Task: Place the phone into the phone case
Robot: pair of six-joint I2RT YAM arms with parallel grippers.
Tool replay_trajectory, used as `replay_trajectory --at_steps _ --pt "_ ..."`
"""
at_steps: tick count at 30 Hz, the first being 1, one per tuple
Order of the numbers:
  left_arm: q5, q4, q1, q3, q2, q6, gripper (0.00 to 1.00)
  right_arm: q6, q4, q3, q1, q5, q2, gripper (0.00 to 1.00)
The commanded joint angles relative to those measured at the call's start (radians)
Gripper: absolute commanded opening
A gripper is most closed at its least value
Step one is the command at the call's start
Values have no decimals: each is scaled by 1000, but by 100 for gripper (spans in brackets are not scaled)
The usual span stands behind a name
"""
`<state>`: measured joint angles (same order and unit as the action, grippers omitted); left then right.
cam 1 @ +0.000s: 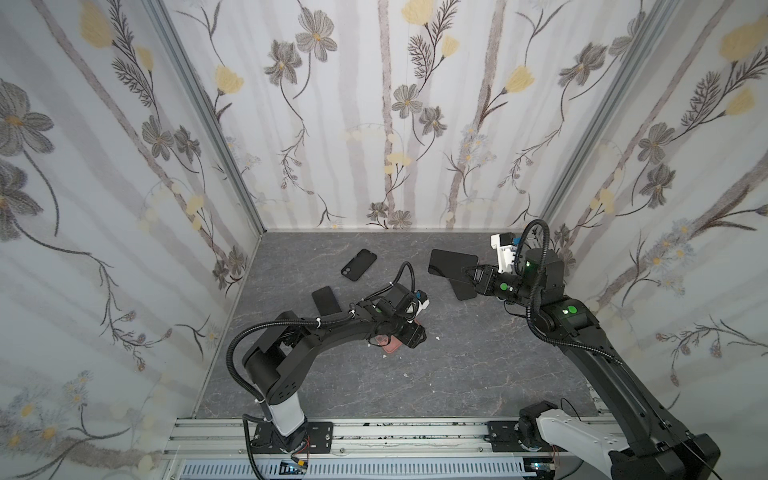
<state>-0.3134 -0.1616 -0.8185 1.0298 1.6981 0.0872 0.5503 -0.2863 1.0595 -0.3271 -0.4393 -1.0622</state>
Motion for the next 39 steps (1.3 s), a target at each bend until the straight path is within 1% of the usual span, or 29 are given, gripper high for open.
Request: replay_trajectory --at_steps 1,4,6,12,15,17,21,24,29,33,36,37,39 --pt "9 91 2 -40 -74 86 68 5 33 40 -9 -22 -11 0" --pt "2 145 8 -86 -169 133 68 7 14 42 -24 4 -10 0" --pt "6 150 22 -109 -233 162 69 16 4 35 -41 21 -12 0" --pt "13 130 105 -193 -449 281 69 33 -35 33 -126 60 -50 0" --pt "56 89 142 -223 -561 335 71 46 -47 33 -169 65 -81 0" --pt "94 41 156 -227 -606 365 72 56 -47 26 -195 66 -100 0" --pt "163 -91 192 -209 -622 440 73 85 -27 5 -247 56 -158 0" --pt "175 -153 228 -219 -593 502 72 101 -31 10 -274 20 -218 0" --pt "118 -99 273 -274 -534 548 71 111 -40 -6 -284 -10 -296 0" --pt "79 -78 282 -293 -490 581 68 13 -85 41 -281 -67 -380 0" --pt "34 -26 283 -356 -500 638 67 -128 -206 152 -278 -122 -500 0" --pt "21 3 282 -385 -511 660 67 -186 -272 200 -278 -148 -564 0" --pt "19 42 281 -440 -526 697 67 -265 -376 275 -278 -190 -653 0"
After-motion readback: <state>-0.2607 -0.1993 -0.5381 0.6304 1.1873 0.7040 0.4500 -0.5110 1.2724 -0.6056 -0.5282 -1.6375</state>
